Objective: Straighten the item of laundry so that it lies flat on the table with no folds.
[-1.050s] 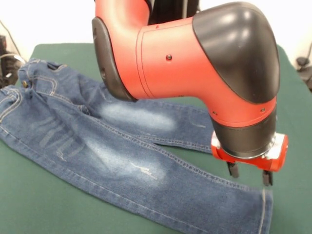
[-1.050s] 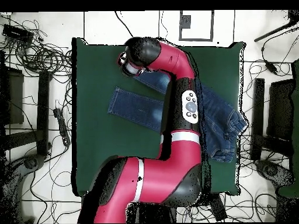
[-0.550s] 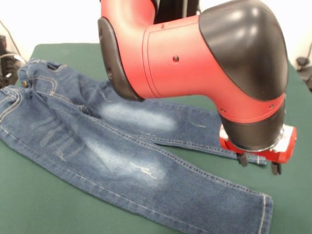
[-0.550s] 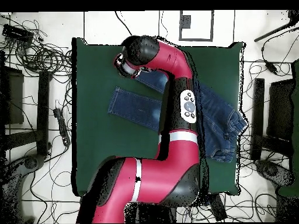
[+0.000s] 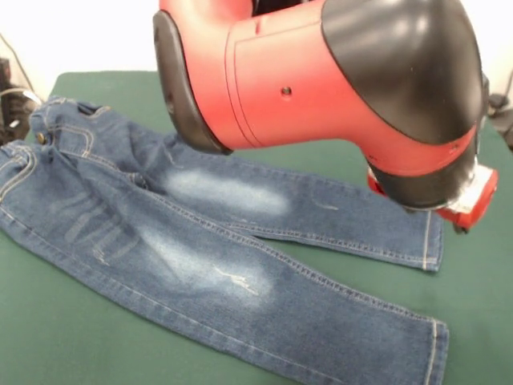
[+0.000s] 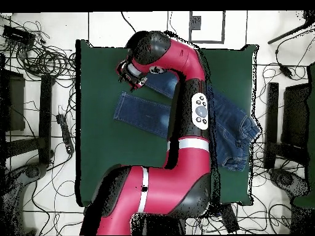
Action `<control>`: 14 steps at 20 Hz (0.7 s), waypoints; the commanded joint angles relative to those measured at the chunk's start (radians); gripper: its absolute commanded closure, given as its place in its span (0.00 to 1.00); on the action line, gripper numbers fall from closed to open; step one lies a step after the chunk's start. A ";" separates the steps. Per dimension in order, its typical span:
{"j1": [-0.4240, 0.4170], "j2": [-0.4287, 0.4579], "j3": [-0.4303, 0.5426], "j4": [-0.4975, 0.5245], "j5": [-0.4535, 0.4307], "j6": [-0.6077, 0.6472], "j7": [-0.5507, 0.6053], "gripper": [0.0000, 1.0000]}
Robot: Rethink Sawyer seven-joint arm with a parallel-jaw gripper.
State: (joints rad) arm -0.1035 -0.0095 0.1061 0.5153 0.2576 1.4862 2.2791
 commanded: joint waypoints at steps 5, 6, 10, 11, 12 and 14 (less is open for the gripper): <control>0.032 0.040 -0.057 -0.016 -0.138 0.098 0.023 0.00; 0.029 0.032 -0.064 0.000 -0.152 0.089 0.006 0.00; 0.021 0.036 -0.065 -0.009 -0.197 0.071 -0.064 0.00; 0.015 0.041 -0.065 -0.016 -0.207 0.071 -0.076 0.00; 0.013 0.042 -0.062 -0.020 -0.216 0.070 -0.086 0.00; 0.004 0.045 -0.056 -0.027 -0.230 0.068 -0.104 0.00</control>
State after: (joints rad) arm -0.1069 -0.0135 0.0380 0.4462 0.0965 1.5318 2.2795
